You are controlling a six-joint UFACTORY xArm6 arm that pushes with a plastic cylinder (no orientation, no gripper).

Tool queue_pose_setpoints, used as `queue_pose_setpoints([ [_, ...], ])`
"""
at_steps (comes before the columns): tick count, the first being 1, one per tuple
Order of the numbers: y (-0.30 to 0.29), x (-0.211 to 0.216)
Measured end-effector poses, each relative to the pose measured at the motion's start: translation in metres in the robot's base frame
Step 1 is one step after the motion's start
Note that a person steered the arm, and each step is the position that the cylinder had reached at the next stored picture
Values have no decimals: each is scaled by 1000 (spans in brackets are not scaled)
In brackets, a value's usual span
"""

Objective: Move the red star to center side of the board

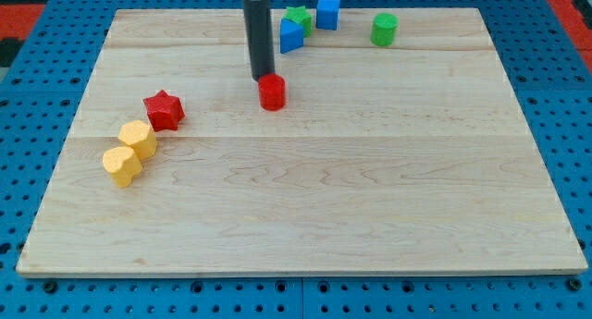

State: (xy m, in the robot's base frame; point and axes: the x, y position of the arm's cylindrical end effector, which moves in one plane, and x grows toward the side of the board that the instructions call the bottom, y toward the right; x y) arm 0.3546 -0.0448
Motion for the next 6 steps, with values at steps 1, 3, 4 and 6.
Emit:
queue_pose_setpoints([
  [1,-84,0],
  [3,-181,31],
  [4,-145,61],
  [6,-115,30],
])
